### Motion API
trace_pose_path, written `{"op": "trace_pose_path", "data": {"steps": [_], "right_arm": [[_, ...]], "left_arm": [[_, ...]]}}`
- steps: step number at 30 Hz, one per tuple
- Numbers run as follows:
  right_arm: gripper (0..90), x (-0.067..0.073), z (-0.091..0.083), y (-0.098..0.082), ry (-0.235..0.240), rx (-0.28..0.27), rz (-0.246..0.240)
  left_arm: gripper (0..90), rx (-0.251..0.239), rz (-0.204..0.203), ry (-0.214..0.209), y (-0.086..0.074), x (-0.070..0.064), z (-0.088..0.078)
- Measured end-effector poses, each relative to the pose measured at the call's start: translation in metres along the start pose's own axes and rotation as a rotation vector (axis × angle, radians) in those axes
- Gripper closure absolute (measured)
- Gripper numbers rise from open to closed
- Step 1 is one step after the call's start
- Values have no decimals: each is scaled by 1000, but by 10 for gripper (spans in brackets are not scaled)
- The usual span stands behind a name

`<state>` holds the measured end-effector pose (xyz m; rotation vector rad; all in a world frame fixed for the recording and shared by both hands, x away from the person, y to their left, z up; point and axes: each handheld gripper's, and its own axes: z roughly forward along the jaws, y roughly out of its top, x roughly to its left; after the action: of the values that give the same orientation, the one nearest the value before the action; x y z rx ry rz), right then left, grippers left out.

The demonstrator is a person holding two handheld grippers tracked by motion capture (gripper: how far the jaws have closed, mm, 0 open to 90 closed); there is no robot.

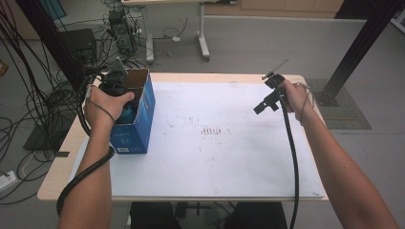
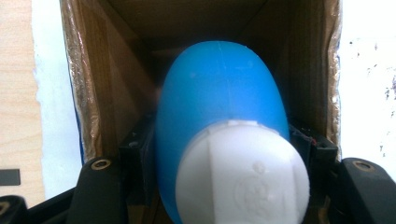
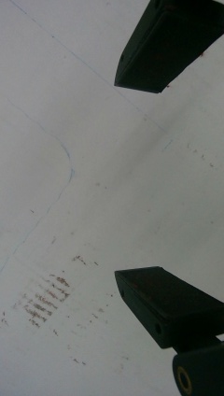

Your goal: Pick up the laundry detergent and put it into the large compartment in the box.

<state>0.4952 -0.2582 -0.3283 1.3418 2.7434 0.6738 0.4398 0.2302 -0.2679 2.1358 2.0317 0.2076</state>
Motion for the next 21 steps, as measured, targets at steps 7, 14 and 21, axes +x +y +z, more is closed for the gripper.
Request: {"op": "trace_pose_path", "data": {"steps": [7, 14, 21], "right_arm": [[70, 1, 0, 0, 1, -1, -2], [70, 0, -1, 0, -4, 0, -3], [70, 0, -2, 0, -7, 2, -2]], "left_arm": [[376, 0, 1, 2, 0, 0, 0], [376, -4, -3, -2, -1, 0, 0], [376, -5, -2, -2, -1, 0, 0]]}}
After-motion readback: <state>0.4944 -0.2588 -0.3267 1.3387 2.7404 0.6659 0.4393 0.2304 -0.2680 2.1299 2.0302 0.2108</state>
